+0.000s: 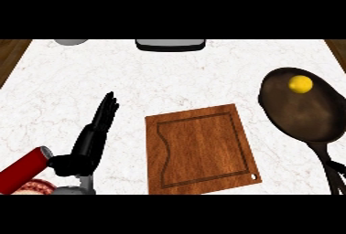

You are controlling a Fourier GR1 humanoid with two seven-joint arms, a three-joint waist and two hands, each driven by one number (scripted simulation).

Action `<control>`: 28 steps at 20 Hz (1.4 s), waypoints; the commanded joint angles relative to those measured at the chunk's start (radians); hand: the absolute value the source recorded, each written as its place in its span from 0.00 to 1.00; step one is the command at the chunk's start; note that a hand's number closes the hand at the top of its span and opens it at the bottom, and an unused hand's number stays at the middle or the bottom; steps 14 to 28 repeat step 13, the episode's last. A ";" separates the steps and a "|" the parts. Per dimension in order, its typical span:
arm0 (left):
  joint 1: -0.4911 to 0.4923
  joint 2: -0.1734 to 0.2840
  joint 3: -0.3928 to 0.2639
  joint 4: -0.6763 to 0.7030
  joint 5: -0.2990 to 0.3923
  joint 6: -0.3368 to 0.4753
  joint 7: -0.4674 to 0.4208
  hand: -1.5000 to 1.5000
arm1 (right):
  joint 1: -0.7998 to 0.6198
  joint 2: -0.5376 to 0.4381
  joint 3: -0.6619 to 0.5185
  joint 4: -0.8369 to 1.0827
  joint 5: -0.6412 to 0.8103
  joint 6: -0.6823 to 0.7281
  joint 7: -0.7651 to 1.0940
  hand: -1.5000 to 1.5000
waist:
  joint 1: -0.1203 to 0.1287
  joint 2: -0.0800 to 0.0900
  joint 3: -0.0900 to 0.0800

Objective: Pick the lemon from the cutting board and place it in the pan

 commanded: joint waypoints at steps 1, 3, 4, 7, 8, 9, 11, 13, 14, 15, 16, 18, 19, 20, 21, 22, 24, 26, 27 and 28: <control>0.021 -0.018 -0.018 -0.013 -0.019 0.014 0.015 0.50 | 0.021 0.007 0.018 -0.065 0.030 -0.023 0.042 0.00 | 0.002 0.000 0.000; -0.041 0.009 0.039 0.018 0.024 -0.023 0.017 0.50 | 0.046 0.003 -0.005 -0.019 0.025 -0.006 -0.006 0.00 | 0.000 0.001 0.000; -0.008 -0.002 0.012 0.006 0.009 -0.016 0.008 0.50 | 0.068 -0.028 -0.024 -0.023 0.019 0.025 -0.011 0.00 | 0.000 0.000 0.000; -0.009 -0.022 -0.023 -0.048 -0.016 0.018 0.055 0.50 | 0.027 0.014 0.035 -0.046 0.081 -0.040 0.034 0.00 | 0.002 0.000 0.000; -0.002 -0.022 -0.092 -0.021 -0.031 0.068 0.043 0.50 | 0.079 0.024 0.009 -0.060 0.056 -0.018 -0.011 0.00 | 0.000 0.000 0.000; -0.042 -0.012 0.004 0.019 -0.008 0.013 0.019 0.50 | 0.091 0.057 0.015 -0.012 0.076 -0.041 -0.097 0.00 | 0.000 0.001 0.000; 0.063 0.004 -0.019 -0.086 0.006 -0.012 0.006 0.50 | 0.067 0.061 0.040 -0.063 0.128 -0.097 -0.047 0.00 | 0.004 0.000 0.000; 0.068 0.003 -0.020 -0.017 0.011 -0.035 -0.044 0.50 | 0.000 0.015 0.049 -0.060 0.164 -0.122 0.023 0.00 | 0.005 0.001 0.000; 0.068 0.003 -0.020 -0.017 0.011 -0.035 -0.044 0.50 | 0.000 0.015 0.049 -0.060 0.164 -0.122 0.023 0.00 | 0.005 0.001 0.000; 0.068 0.003 -0.020 -0.017 0.011 -0.035 -0.044 0.50 | 0.000 0.015 0.049 -0.060 0.164 -0.122 0.023 0.00 | 0.005 0.001 0.000; 0.068 0.003 -0.020 -0.017 0.011 -0.035 -0.044 0.50 | 0.000 0.015 0.049 -0.060 0.164 -0.122 0.023 0.00 | 0.005 0.001 0.000; 0.068 0.003 -0.020 -0.017 0.011 -0.035 -0.044 0.50 | 0.000 0.015 0.049 -0.060 0.164 -0.122 0.023 0.00 | 0.005 0.001 0.000; 0.068 0.003 -0.020 -0.017 0.011 -0.035 -0.044 0.50 | 0.000 0.015 0.049 -0.060 0.164 -0.122 0.023 0.00 | 0.005 0.001 0.000; 0.068 0.003 -0.020 -0.017 0.011 -0.035 -0.044 0.50 | 0.000 0.015 0.049 -0.060 0.164 -0.122 0.023 0.00 | 0.005 0.001 0.000; 0.068 0.003 -0.020 -0.017 0.011 -0.035 -0.044 0.50 | 0.000 0.015 0.049 -0.060 0.164 -0.122 0.023 0.00 | 0.005 0.001 0.000; 0.068 0.003 -0.020 -0.017 0.011 -0.035 -0.044 0.50 | 0.000 0.015 0.049 -0.060 0.164 -0.122 0.023 0.00 | 0.005 0.001 0.000; 0.068 0.003 -0.020 -0.017 0.011 -0.035 -0.044 0.50 | 0.000 0.015 0.049 -0.060 0.164 -0.122 0.023 0.00 | 0.005 0.001 0.000; 0.068 0.003 -0.020 -0.017 0.011 -0.035 -0.044 0.50 | 0.000 0.015 0.049 -0.060 0.164 -0.122 0.023 0.00 | 0.005 0.001 0.000; 0.068 0.003 -0.020 -0.017 0.011 -0.035 -0.044 0.50 | 0.000 0.015 0.049 -0.060 0.164 -0.122 0.023 0.00 | 0.005 0.001 0.000; 0.068 0.003 -0.020 -0.017 0.011 -0.035 -0.044 0.50 | 0.000 0.015 0.049 -0.060 0.164 -0.122 0.023 0.00 | 0.005 0.001 0.000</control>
